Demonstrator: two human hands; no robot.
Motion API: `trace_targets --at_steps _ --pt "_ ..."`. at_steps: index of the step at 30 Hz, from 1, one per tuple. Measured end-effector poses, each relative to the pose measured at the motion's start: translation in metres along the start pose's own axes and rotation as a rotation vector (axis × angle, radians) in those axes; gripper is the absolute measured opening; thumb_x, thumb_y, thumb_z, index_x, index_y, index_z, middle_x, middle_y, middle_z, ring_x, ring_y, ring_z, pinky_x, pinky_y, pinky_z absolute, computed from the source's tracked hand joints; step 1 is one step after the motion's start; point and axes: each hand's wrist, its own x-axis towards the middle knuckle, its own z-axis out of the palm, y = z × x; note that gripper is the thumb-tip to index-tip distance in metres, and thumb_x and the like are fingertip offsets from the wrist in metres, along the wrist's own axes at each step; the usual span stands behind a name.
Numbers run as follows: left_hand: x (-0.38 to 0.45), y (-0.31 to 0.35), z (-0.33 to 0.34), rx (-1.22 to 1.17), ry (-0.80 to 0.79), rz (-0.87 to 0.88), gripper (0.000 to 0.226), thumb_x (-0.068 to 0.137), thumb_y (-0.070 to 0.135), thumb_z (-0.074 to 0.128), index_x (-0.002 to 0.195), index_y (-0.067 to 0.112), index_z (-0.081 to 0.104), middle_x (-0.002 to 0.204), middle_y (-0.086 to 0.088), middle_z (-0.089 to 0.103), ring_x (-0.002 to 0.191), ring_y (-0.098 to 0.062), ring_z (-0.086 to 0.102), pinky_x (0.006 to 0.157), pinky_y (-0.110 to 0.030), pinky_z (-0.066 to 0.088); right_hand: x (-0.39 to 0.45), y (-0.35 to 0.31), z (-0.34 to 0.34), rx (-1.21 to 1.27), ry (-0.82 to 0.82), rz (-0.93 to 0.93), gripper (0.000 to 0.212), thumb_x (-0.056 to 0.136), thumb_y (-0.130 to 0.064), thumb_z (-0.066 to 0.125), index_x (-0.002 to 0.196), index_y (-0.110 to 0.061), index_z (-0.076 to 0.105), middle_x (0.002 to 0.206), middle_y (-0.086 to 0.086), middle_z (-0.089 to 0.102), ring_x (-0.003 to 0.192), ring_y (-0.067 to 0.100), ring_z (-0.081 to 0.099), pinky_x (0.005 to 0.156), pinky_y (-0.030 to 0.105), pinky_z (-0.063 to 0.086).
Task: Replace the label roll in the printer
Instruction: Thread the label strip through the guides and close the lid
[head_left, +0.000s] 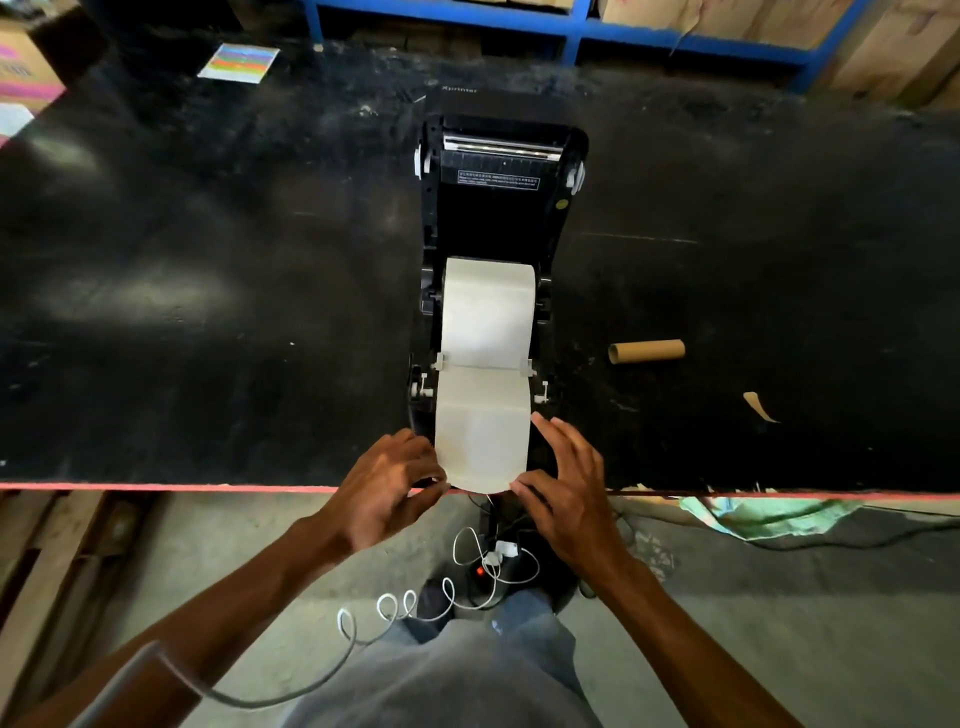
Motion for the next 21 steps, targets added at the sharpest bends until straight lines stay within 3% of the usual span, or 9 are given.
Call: trace_targets --at_steps 4,6,8,10,13,15,18,21 --pt "0.003 0.009 -0.013 -0.325 0.287 -0.370 0.018 0.084 0.031 0.065 0.085 0.013 0.066 0.085 -0.001 0.061 0.077 -0.014 0.061 0.069 -0.025 0.050 0.012 0.005 -0.015 0.089 0.017 0.021 0.018 0.084 -0.032 0.058 0.081 -0.017 0.068 0.138 0.012 0.050 0.133 0.023 0.032 0.109 0.029 0.020" --pt "0.012 0.011 -0.023 -0.503 0.405 -0.610 0.020 0.089 0.024 0.062 0.104 0.010 0.063 0.095 -0.003 0.063 0.084 -0.016 0.062 0.077 -0.026 0.050 0.036 0.010 -0.032 0.137 0.072 0.045 0.025 0.086 -0.031 0.056 0.079 -0.012 0.070 0.123 0.012 0.062 0.121 0.024 0.045 0.102 0.036 0.035" --pt "0.025 0.008 -0.031 -0.687 0.388 -0.821 0.025 0.094 0.029 0.053 0.110 0.012 0.062 0.103 -0.006 0.066 0.092 -0.017 0.061 0.087 -0.031 0.048 0.077 0.018 -0.055 0.167 0.123 0.058 0.029 0.088 -0.029 0.053 0.082 -0.008 0.071 0.104 0.011 0.069 0.104 0.026 0.056 0.090 0.044 0.045" --pt "0.035 0.006 -0.036 -0.871 0.296 -0.958 0.033 0.097 0.040 0.042 0.101 0.017 0.066 0.100 -0.006 0.068 0.095 -0.020 0.061 0.093 -0.037 0.046 0.123 0.023 -0.081 0.151 0.123 0.074 0.030 0.090 -0.030 0.049 0.090 -0.008 0.070 0.100 0.009 0.070 0.097 0.028 0.059 0.087 0.043 0.045" --pt "0.044 0.005 -0.041 -0.963 0.195 -1.081 0.050 0.098 0.045 0.034 0.113 0.008 0.064 0.106 -0.010 0.067 0.097 -0.022 0.061 0.092 -0.037 0.045 0.188 0.022 -0.111 0.109 0.172 0.052 0.027 0.092 -0.029 0.049 0.105 -0.013 0.067 0.110 0.009 0.068 0.104 0.029 0.058 0.092 0.044 0.043" --pt "0.047 0.004 -0.044 -0.954 0.170 -1.101 0.055 0.098 0.046 0.033 0.118 0.004 0.061 0.110 -0.013 0.066 0.099 -0.024 0.062 0.093 -0.038 0.045 0.227 0.019 -0.126 0.056 0.177 0.076 0.036 0.093 -0.030 0.047 0.124 -0.012 0.057 0.131 0.012 0.057 0.123 0.030 0.048 0.102 0.042 0.034" --pt "0.048 0.000 -0.050 -0.978 0.153 -1.132 0.058 0.097 0.048 0.032 0.117 0.004 0.063 0.111 -0.013 0.068 0.099 -0.025 0.065 0.095 -0.039 0.046 0.269 0.013 -0.139 -0.073 0.066 0.159 0.052 0.096 -0.034 0.041 0.143 -0.012 0.033 0.155 0.012 0.027 0.142 0.028 0.023 0.112 0.042 0.020" --pt "0.045 -0.004 -0.053 -1.004 0.123 -1.146 0.056 0.096 0.049 0.033 0.113 0.006 0.065 0.108 -0.012 0.070 0.094 -0.023 0.067 0.092 -0.038 0.048 0.291 0.013 -0.137 -0.167 -0.060 0.188 0.059 0.097 -0.040 0.035 0.146 -0.011 0.023 0.159 0.011 0.015 0.145 0.026 0.014 0.113 0.043 0.015"
